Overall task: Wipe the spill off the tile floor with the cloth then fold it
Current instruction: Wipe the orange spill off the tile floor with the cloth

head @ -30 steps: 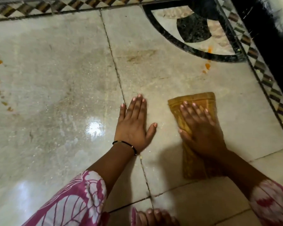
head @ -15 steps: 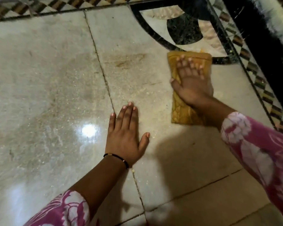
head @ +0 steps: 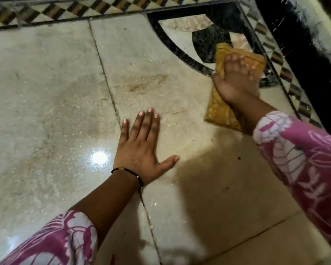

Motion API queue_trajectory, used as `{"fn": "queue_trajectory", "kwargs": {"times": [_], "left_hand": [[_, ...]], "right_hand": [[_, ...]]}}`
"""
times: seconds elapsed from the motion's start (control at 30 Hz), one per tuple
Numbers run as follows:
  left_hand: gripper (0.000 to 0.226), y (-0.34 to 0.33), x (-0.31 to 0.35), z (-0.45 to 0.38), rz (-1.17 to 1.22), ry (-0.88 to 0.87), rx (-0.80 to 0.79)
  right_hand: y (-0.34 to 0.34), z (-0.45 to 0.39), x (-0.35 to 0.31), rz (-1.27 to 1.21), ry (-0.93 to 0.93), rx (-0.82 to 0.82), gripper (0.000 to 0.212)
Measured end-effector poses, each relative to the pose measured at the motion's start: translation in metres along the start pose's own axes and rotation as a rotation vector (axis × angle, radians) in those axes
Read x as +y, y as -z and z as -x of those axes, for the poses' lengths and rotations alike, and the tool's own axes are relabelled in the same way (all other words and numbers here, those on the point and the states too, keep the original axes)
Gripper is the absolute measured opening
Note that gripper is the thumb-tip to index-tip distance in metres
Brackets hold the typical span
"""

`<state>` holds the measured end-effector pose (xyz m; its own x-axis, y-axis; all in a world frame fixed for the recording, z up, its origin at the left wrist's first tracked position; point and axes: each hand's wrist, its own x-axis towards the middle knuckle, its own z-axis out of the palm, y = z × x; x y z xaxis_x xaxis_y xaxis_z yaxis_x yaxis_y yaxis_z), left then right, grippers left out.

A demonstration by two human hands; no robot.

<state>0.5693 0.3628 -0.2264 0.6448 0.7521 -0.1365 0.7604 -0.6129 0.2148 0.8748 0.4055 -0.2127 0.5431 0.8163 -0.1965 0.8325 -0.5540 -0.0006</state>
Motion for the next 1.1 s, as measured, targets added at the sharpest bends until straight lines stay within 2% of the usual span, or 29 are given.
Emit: {"fn": "queue_trajectory", "kwargs": {"times": [0.13,0.2,0.27,0.4,0.5,0.6,0.7,0.8,0.97,1.1], "left_hand": [[0.103,0.000,0.000,0.001,0.006,0.003,-0.009],[0.103,0.000,0.000,0.001,0.008,-0.001,-0.005],[0.103,-0.001,-0.001,0.001,0.016,0.001,0.007],[0.104,-0.003,-0.001,0.000,0.027,-0.001,0.021],[0.103,-0.002,-0.001,0.000,0.027,0.000,0.020],[0.103,0.003,0.001,0.001,0.027,0.007,0.010],[0.103,0.004,0.002,0.001,0.025,0.010,0.000],[0.103,0.002,0.001,0.003,0.025,0.011,0.005],[0.102,-0.001,-0.001,0.003,0.033,0.008,0.019],[0.102,-0.001,0.000,0.002,0.036,0.010,0.016]], "right_hand": [[-0.011,0.055,-0.052,-0.008,0.408,-0.012,0.068],[-0.018,0.092,-0.042,0.001,0.498,-0.011,0.067],[-0.024,0.111,-0.011,-0.006,0.451,0.006,0.067],[-0.019,0.085,0.048,0.009,0.094,0.054,0.071],[-0.006,0.037,0.034,0.009,-0.028,0.013,0.066],[0.004,0.024,-0.023,-0.016,0.097,-0.017,0.063],[-0.006,0.054,-0.074,-0.013,0.383,-0.019,0.069],[-0.021,0.104,-0.061,0.010,0.535,-0.026,0.070],[-0.027,0.135,0.016,0.026,0.442,-0.042,0.066],[-0.019,0.095,0.023,0.006,0.245,-0.013,0.071]]}}
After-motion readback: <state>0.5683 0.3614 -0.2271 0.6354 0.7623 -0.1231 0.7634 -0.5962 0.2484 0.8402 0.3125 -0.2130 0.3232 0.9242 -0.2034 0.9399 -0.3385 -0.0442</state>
